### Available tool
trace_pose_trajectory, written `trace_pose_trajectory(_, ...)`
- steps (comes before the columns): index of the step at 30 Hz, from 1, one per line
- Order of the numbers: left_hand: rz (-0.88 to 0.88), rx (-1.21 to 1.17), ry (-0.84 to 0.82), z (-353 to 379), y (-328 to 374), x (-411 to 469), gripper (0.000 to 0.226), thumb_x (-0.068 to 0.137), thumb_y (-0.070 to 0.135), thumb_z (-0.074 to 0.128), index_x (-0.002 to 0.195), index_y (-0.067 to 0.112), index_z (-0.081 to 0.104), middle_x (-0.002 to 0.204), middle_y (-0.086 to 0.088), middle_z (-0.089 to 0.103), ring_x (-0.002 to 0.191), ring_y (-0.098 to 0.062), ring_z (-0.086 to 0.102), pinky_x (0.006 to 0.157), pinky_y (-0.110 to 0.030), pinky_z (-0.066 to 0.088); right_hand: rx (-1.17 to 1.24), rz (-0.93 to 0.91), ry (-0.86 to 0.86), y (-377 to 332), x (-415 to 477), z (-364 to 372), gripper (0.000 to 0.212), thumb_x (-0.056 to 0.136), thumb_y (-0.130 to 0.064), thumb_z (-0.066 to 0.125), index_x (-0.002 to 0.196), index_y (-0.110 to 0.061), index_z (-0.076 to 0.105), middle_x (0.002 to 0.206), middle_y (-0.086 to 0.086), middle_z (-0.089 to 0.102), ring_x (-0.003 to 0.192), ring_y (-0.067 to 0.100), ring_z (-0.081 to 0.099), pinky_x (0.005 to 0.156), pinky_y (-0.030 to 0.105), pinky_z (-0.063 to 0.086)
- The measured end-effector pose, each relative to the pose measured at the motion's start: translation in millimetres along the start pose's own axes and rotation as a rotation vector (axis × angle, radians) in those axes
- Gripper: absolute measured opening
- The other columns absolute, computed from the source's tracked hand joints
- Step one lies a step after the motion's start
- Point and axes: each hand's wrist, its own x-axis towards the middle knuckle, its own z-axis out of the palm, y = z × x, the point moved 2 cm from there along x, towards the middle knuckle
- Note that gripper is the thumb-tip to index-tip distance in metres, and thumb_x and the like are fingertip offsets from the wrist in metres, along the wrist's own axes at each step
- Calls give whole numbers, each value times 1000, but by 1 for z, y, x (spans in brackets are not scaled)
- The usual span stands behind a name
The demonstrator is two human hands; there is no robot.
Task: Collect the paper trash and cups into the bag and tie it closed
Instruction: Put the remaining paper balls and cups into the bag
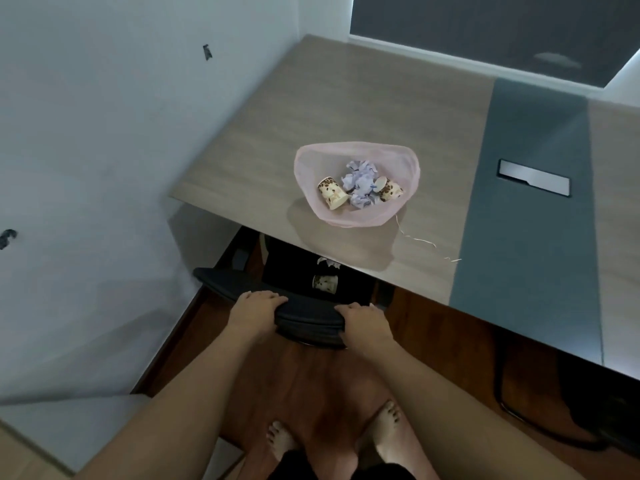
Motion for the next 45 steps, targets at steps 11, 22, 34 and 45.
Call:
trace_pose_trajectory(11, 83, 253, 238, 35, -18, 0, 59, 109, 13, 49, 160, 42, 50, 138, 2, 75, 123, -22, 72, 109, -37, 50, -216, 59, 16, -28, -4, 21, 60, 114, -14, 44, 170, -34, 38, 157, 6, 59, 126, 37, 69, 98, 46, 57)
trace_pose_trajectory(22, 168, 73, 301, 77, -54, -77, 59, 108, 11, 48, 160, 40, 53, 163, 7, 57, 140, -14, 61, 113, -33, 44, -158, -95, -126, -78, -57, 68, 68, 114, -24, 50, 176, -34, 23, 172, 4, 44, 135, 37, 64, 104, 51, 59)
trace_pose_trajectory(34, 197, -70, 238, 120, -78, -129, 61, 102, 6, 56, 154, 37, 62, 161, 15, 57, 148, -13, 57, 111, -34, 45, -36, -173, -323, -103, -85, 104, 87, 102, -41, 58, 177, -37, 14, 182, 2, 26, 149, 36, 52, 109, 50, 53)
trace_pose_trajectory(45, 153, -75, 208, 115, -76, -140, 56, 91, 10, 76, 142, 32, 74, 147, 11, 70, 137, -16, 68, 106, -38, 52, -15, -191, -349, -100, -82, 110, 90, 98, -45, 58, 176, -39, 14, 182, 1, 26, 152, 32, 46, 113, 49, 51)
